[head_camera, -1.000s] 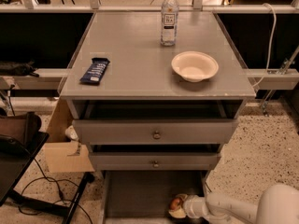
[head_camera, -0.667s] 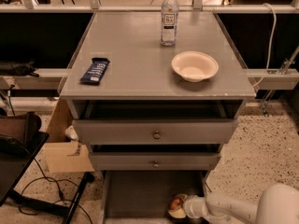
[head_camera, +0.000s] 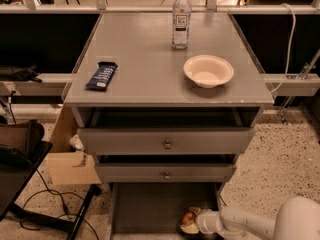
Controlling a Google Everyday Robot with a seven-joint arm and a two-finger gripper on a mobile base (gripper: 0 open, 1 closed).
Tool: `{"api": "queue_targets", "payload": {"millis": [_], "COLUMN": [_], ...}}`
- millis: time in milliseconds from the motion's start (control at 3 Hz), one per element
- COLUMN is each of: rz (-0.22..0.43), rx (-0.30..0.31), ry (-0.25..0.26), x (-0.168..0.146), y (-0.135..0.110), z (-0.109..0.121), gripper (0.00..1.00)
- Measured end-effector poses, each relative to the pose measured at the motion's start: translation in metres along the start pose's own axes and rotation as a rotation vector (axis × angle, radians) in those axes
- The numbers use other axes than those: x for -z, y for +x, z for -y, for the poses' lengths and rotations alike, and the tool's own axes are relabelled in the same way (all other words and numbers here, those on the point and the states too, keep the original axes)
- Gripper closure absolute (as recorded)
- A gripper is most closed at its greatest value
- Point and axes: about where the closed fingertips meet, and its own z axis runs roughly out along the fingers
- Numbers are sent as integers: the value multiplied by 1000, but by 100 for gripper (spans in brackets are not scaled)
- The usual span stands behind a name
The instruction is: Place apple into bottom drawer
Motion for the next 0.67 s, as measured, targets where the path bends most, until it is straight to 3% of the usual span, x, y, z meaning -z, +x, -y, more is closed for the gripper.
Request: {"api": "queue_targets", "payload": {"millis": [333,667], "rz": [0,0], "rx": [0,0], "ry": [0,0], "x": [0,0], "y": [0,0], "z": [0,0], "gripper": [0,0]}}
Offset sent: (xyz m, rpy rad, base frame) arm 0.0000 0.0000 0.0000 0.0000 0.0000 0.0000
